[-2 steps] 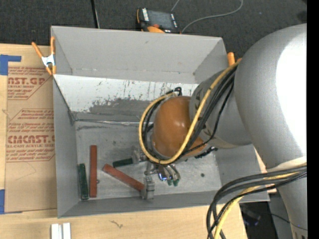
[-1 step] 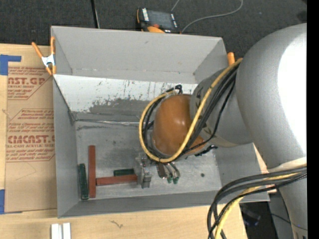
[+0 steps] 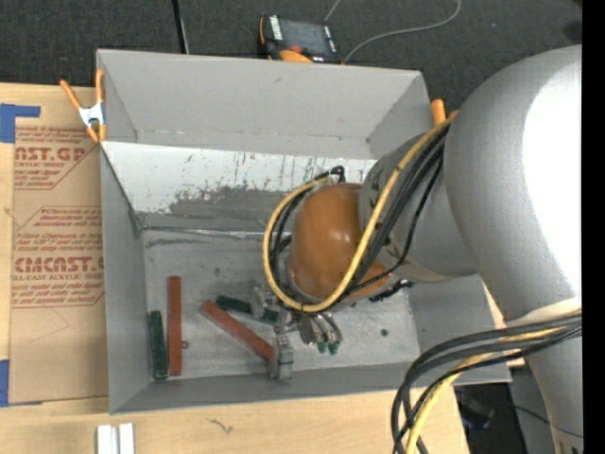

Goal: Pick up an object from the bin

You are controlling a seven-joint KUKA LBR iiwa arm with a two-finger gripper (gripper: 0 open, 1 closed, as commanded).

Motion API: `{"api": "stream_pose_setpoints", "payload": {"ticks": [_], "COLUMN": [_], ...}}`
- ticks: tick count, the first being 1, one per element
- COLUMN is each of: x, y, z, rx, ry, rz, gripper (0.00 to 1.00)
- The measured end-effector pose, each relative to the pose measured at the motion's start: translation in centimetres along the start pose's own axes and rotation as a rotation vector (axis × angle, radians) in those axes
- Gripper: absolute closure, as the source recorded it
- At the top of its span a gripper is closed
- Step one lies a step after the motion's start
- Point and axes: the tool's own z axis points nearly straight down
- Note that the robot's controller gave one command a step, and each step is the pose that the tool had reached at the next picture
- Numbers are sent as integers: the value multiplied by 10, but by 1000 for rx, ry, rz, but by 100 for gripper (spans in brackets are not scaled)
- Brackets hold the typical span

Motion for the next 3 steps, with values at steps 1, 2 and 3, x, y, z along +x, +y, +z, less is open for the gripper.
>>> {"api": "stream_pose_setpoints", "payload": {"ticks": [1,2,3], "x": [-19,-40,-38], "y": [83,28,32], "z": [1,1,0], "rx": [-4,3,0], "ry": [0,1,3], "rz": [-81,-51,-55], "gripper": [0,0,100]}}
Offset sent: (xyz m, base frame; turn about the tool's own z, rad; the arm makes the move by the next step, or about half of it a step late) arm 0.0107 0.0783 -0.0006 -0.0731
